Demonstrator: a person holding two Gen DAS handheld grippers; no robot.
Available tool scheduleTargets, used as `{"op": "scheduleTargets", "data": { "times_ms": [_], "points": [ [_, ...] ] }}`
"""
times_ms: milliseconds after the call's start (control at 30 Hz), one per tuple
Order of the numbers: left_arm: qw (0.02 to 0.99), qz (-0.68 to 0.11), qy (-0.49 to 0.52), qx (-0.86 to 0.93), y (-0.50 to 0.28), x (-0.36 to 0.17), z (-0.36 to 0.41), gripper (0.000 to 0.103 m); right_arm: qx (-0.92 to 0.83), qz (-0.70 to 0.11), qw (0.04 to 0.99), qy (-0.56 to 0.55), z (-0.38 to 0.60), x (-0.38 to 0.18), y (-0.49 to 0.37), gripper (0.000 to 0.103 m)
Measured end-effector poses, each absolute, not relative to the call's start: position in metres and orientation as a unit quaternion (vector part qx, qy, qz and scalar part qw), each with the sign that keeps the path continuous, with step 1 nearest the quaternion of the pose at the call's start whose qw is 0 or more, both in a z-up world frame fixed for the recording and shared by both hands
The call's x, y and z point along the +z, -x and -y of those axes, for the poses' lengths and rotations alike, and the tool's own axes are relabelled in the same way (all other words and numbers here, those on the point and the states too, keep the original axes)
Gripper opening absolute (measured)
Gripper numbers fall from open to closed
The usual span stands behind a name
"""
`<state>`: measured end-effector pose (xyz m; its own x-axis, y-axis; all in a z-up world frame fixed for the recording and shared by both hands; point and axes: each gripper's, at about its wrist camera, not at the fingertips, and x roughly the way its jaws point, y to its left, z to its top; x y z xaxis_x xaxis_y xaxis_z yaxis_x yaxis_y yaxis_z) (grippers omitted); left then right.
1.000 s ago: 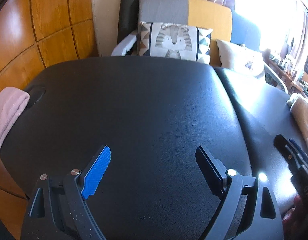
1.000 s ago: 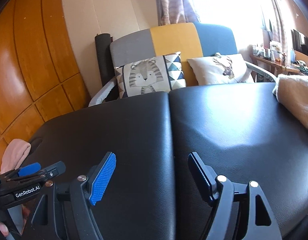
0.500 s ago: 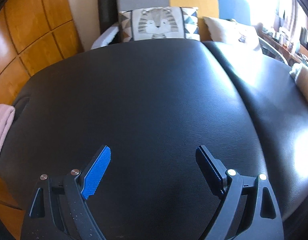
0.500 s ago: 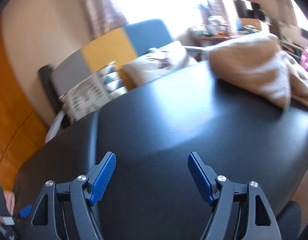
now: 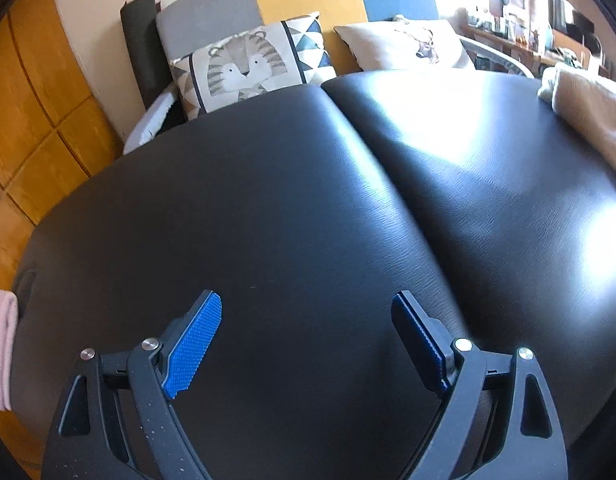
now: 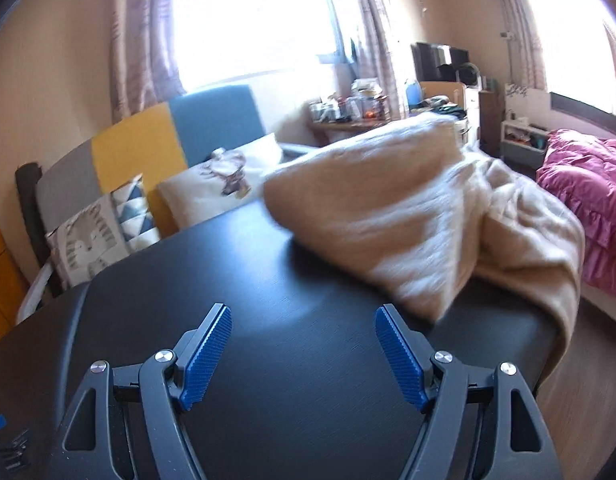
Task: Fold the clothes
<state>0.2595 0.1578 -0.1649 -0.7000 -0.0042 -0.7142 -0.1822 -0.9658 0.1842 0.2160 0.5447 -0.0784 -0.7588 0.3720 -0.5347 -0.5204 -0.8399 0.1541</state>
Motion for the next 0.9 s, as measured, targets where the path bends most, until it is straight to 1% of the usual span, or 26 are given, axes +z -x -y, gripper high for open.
{"op": "scheduleTargets", "data": {
  "times_ms": [33,100,133,200,300,500,533,633,700,867,900],
  "points": [
    [0.047,-0.117,0.391,0.912,-0.269,-0.174,-0.169,0.090,0.921,-0.138,0.260,0.255,-0.555,-0.079,-0.213,0.076],
    [0.038,-0.111,0.411,0.904,-0.244,-0.166,-0.188,0.090,0.913,-0.133,0.282,0.265,-0.581,-0.085,-0.208,0.076],
    [0.036,-0.109,0.418,0.901,-0.264,-0.172,-0.192,0.090,0.908,-0.141,0.287,0.271,-0.596,-0.086,-0.206,0.076],
    [0.029,-0.101,0.433,0.895,-0.233,-0.164,-0.193,0.090,0.898,-0.169,0.294,0.280,-0.623,-0.090,-0.202,0.076],
    [0.028,-0.101,0.441,0.891,-0.229,-0.149,-0.200,0.090,0.889,-0.186,0.305,0.287,-0.661,-0.092,-0.198,0.076],
    [0.024,-0.103,0.458,0.883,-0.219,-0.119,-0.217,0.090,0.875,-0.204,0.329,0.289,-0.700,-0.090,-0.197,0.077],
    [0.020,-0.102,0.462,0.881,-0.202,-0.112,-0.232,0.090,0.873,-0.208,0.332,0.291,-0.705,-0.090,-0.195,0.077],
    [0.011,-0.097,0.477,0.874,-0.106,-0.089,-0.243,0.090,0.868,-0.215,0.330,0.304,-0.714,-0.096,-0.189,0.077],
    [0.007,-0.096,0.479,0.873,-0.107,-0.088,-0.253,0.090,0.863,-0.229,0.320,0.316,-0.716,-0.104,-0.183,0.077],
    [0.008,-0.100,0.478,0.873,-0.105,-0.081,-0.238,0.090,0.851,-0.268,0.306,0.332,-0.724,-0.123,-0.173,0.077],
    [0.011,-0.102,0.477,0.873,-0.100,-0.082,-0.225,0.090,0.851,-0.270,0.304,0.333,-0.725,-0.124,-0.172,0.077]
  ]
}}
